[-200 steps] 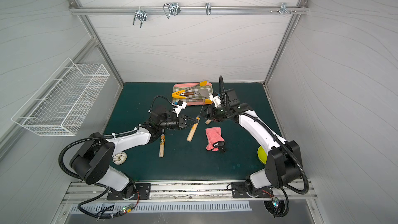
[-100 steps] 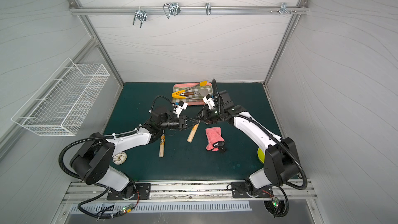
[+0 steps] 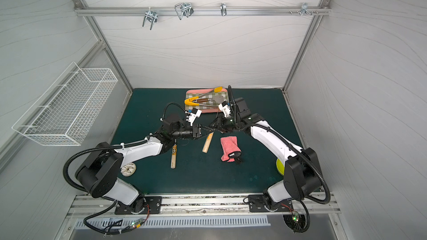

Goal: Wipe small sickles with rags
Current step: Adjust the small sickle.

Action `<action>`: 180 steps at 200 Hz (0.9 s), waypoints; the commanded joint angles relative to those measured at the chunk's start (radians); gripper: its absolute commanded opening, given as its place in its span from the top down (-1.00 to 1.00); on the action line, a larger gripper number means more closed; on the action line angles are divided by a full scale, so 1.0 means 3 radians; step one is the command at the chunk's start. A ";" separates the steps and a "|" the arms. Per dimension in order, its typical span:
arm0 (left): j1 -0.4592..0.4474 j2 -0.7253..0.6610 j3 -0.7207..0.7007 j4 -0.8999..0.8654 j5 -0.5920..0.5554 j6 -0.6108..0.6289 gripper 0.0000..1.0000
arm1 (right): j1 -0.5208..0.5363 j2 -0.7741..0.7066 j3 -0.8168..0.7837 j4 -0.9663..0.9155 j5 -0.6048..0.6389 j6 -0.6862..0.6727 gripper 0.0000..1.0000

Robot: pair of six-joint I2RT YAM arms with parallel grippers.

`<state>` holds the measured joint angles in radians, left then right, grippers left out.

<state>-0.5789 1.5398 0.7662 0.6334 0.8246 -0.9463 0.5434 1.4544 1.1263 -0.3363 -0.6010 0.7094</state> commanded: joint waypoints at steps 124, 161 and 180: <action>-0.0221 -0.0143 0.0171 -0.0376 -0.0180 0.0443 0.10 | 0.0064 0.0012 0.0371 -0.0095 0.0382 0.0443 0.91; -0.0253 -0.0091 0.0267 -0.0464 -0.0205 0.0483 0.16 | 0.0107 0.0000 0.0375 -0.0166 0.0486 0.0444 0.92; -0.0267 -0.0062 0.0294 -0.0508 -0.0206 0.0504 0.20 | 0.0126 -0.0006 0.0372 -0.0164 0.0540 0.0472 0.92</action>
<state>-0.6502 1.5021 0.8028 0.4706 0.7681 -0.8185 0.5674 1.4559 1.2129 -0.3729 -0.4706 0.8238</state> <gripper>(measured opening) 0.410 0.230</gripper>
